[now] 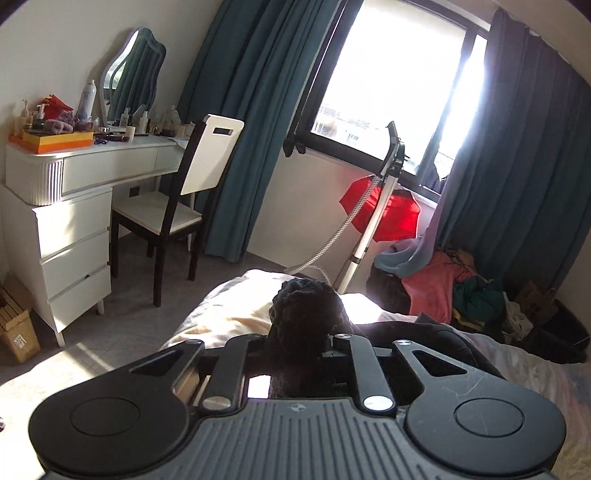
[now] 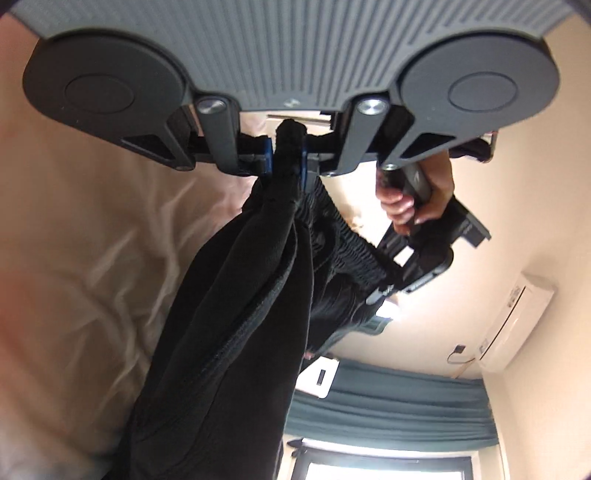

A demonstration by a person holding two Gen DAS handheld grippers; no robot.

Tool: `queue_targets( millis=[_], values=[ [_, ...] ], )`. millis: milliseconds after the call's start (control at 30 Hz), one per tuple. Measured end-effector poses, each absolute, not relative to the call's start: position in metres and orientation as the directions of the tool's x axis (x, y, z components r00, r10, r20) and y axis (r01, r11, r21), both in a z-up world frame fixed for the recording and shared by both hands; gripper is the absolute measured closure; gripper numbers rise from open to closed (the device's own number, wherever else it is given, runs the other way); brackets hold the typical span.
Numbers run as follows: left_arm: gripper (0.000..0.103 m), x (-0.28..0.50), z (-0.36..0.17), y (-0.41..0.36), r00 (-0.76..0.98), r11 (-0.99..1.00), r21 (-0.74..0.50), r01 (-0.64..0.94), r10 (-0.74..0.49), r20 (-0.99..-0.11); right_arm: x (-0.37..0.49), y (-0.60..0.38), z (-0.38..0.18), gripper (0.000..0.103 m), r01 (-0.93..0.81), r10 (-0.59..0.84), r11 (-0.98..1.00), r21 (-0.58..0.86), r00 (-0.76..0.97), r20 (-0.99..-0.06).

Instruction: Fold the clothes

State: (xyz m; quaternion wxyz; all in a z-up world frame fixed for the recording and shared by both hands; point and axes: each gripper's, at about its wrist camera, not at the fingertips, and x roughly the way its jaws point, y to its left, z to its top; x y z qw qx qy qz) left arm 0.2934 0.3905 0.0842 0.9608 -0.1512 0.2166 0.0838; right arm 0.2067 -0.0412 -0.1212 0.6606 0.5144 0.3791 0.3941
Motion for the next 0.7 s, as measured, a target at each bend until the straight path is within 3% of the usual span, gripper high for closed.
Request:
queue_targets(
  millis=[133, 233, 400, 567, 667, 700],
  values=[
    [0.087, 0.330, 0.086, 0.441, 0.859, 0.939, -0.131, -0.316, 0.225, -0.460, 0.231, 0.051, -0.131, 0.086, -0.150, 0.950, 0.097, 0.984, 0.308, -0.047],
    [0.086, 0.361, 0.062, 0.476, 0.807, 0.923, -0.077, -0.377, 0.286, -0.516, 0.249, 0.097, -0.153, 0.086, -0.113, 0.957, 0.128, 0.985, 0.274, -0.093],
    [0.085, 0.396, -0.011, 0.516, 0.744, 0.891, -0.078, -0.447, 0.321, -0.586, 0.262, 0.126, -0.184, 0.086, -0.074, 0.960, 0.181, 0.981, 0.229, -0.160],
    [0.081, 0.397, -0.035, 0.537, 0.731, 0.871, -0.121, -0.475, 0.314, -0.606, 0.264, 0.133, -0.179, 0.085, -0.119, 0.963, 0.203, 0.972, 0.206, -0.176],
    [0.067, 0.384, -0.027, 0.534, 0.727, 0.874, -0.123, -0.471, 0.305, -0.616, 0.264, 0.132, -0.164, 0.079, -0.187, 0.958, 0.245, 0.951, 0.197, -0.208],
    [0.054, 0.378, -0.023, 0.531, 0.728, 0.877, -0.123, -0.464, 0.298, -0.618, 0.262, 0.131, -0.158, 0.075, -0.216, 0.954, 0.268, 0.939, 0.195, -0.228]
  ],
)
